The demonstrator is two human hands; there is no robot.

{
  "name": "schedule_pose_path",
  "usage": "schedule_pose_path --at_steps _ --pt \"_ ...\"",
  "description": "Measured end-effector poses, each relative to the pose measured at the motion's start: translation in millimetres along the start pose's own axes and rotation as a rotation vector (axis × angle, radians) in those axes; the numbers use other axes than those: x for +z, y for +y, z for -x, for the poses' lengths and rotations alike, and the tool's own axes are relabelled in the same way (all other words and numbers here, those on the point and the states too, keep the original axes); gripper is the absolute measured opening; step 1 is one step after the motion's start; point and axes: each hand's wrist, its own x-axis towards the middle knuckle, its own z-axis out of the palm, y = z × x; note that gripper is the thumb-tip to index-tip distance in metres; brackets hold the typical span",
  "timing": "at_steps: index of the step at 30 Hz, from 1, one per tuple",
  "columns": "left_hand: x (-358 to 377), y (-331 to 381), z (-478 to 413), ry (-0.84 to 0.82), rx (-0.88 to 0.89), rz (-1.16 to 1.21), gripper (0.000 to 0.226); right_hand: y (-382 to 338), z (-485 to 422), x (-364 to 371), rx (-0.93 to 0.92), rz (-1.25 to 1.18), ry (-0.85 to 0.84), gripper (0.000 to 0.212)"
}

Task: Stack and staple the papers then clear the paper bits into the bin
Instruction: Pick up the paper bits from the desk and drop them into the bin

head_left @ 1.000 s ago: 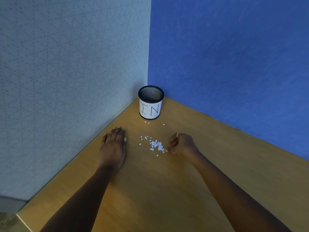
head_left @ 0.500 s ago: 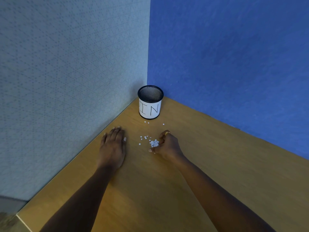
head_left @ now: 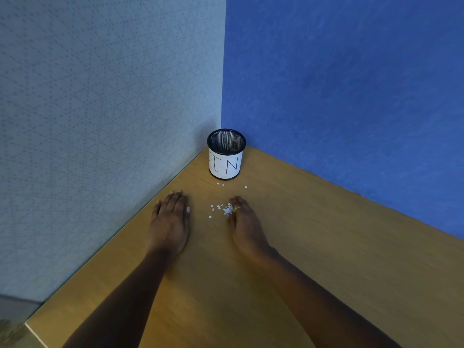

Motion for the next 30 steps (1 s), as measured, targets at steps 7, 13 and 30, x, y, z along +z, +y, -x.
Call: schedule_pose_path --at_steps 7,13,30 --pt "-0.6 0.8 -0.8 -0.013 -0.001 0.011 0.060 -1.6 5.7 8.2 -0.088 0.181 -0.153 0.047" --pt "-0.3 -0.5 -0.2 -0.009 0.002 0.006 0.060 0.8 6.7 -4.0 -0.171 0.431 -0.227 0.049" --pt "-0.6 0.7 -0.3 0.007 0.011 0.003 0.071 7.1 -7.8 -21.4 -0.043 0.087 -0.055 0.031"
